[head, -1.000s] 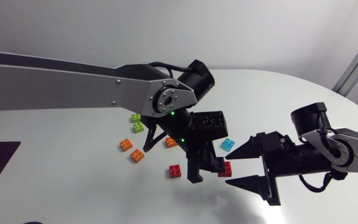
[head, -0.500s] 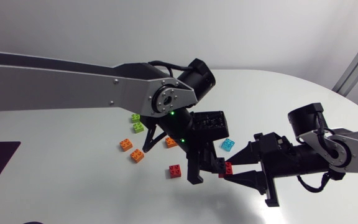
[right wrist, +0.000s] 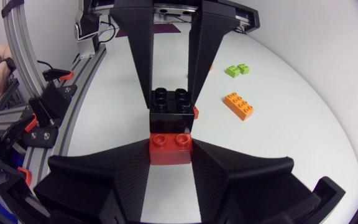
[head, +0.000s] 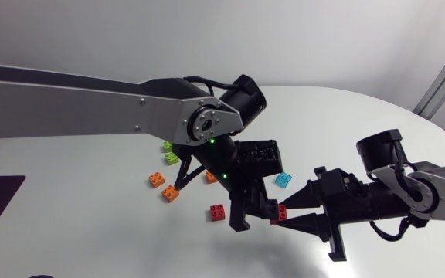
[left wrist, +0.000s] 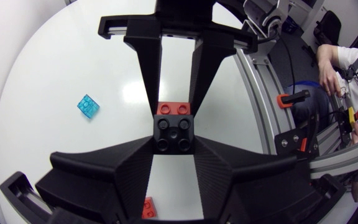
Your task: Separate the duplo bricks
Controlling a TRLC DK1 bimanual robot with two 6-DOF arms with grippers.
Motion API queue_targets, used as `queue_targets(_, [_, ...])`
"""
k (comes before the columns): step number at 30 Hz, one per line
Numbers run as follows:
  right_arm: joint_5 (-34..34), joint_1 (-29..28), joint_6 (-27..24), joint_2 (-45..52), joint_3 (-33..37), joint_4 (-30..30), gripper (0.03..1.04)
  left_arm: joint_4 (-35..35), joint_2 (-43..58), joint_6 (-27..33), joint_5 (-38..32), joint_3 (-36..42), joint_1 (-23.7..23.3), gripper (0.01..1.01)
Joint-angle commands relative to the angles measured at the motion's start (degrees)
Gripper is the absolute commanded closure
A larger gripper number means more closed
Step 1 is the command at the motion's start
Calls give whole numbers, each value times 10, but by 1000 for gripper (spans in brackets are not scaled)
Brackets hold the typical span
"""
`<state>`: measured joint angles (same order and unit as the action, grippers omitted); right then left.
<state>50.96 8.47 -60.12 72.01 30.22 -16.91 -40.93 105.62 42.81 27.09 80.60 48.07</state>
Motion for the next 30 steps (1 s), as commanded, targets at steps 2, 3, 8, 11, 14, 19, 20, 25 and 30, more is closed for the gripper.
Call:
queue_targets(2, [-31,11,-16,-35,-35,17,954,-45,-2,11,38,38,-10,764])
queue_targets(3, [-39,13,-16,-40,-38,20,954,-57,-1,11,47,50,-15,762])
queue_targets(8, [-50,13,-16,-42,-48,33,954,-88,6,18,74,80,-26,762])
queue_targets(11, [-52,10,-12,-38,-46,35,954,-93,1,32,60,69,-30,762])
queue_targets(14, [-58,13,14,-6,-41,79,954,-93,-15,42,28,46,-47,762])
queue_targets(19, [-78,55,54,69,-11,131,954,-90,-47,63,-9,-11,-79,759])
queue_targets(20, [-86,69,69,82,-4,146,952,-90,-57,67,-17,-27,-86,757])
queue_targets(25, [-120,126,131,137,18,217,952,-89,-100,84,-34,-91,-129,757])
queue_targets(30, [-145,157,152,192,40,248,952,-83,-133,94,-42,-149,-153,756])
